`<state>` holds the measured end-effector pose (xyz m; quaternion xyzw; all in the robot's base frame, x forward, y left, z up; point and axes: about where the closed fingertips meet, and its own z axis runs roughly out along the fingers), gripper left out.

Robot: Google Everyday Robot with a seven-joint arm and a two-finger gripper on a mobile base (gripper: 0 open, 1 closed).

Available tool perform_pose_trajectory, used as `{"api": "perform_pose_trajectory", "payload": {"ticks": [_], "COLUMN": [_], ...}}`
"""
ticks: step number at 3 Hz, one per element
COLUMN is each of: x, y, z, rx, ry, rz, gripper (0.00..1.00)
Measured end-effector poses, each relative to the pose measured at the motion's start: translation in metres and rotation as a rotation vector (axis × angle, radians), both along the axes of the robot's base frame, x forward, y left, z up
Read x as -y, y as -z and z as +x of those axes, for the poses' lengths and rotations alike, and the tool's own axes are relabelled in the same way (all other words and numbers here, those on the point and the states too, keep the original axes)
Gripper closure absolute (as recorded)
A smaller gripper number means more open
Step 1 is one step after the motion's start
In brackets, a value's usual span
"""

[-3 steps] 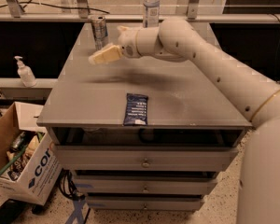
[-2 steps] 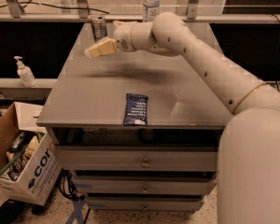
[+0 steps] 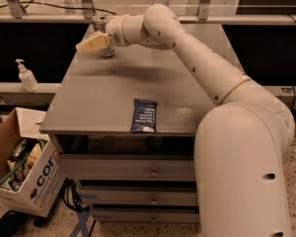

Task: Move redbull can near rxbar blueberry

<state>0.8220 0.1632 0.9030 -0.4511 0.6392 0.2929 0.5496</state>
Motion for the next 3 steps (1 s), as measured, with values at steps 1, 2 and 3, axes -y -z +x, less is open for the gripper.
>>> {"api": "perform_pose_trajectory", "payload": {"ticks": [1,2,3], "x": [-0.014,-0.016,-0.015], "y": [0.012,0.025,0.032], "z": [0.004,0.003,0.001], "rx": [-0.03,-0.056,-0.073], "ry": [-0.005,-0.004,-0.001], "rz": [-0.013,-0.025,-0.03], "gripper": [0.18,0.41,0.65]}}
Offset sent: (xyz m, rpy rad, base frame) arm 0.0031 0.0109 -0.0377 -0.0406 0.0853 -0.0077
